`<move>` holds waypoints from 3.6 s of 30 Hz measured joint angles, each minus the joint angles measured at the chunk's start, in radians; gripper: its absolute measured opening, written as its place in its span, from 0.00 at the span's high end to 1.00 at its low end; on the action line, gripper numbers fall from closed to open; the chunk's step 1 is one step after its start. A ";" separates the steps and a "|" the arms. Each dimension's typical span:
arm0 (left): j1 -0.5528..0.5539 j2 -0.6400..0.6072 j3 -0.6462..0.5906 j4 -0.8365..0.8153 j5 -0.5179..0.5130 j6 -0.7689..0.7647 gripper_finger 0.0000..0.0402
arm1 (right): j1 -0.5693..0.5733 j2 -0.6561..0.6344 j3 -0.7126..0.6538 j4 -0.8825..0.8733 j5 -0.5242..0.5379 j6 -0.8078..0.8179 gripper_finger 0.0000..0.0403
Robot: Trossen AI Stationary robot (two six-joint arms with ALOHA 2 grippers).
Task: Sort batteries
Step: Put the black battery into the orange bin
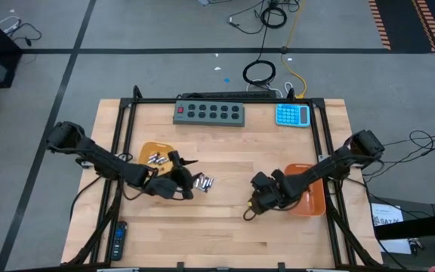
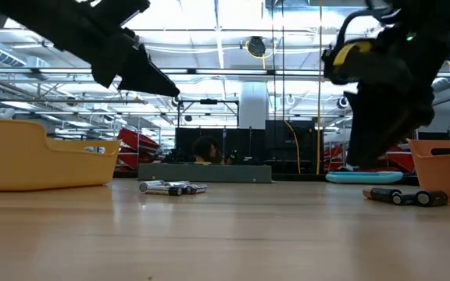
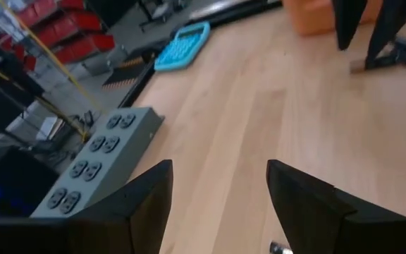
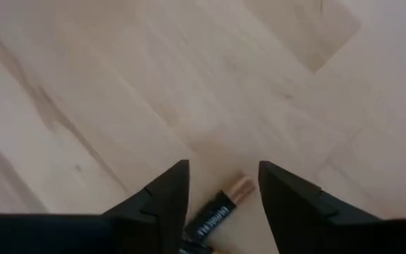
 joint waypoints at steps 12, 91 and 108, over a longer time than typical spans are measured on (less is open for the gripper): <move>0.000 0.000 -0.146 0.396 0.001 0.111 0.40 | 0.040 0.000 0.048 -0.109 0.060 0.171 0.57; 0.005 0.000 -0.145 0.358 0.052 0.078 0.40 | 0.276 0.106 0.238 -0.890 -0.324 0.616 0.70; 0.023 0.000 -0.145 0.354 0.053 0.077 0.40 | 0.121 0.107 0.352 -0.443 0.008 -0.086 0.61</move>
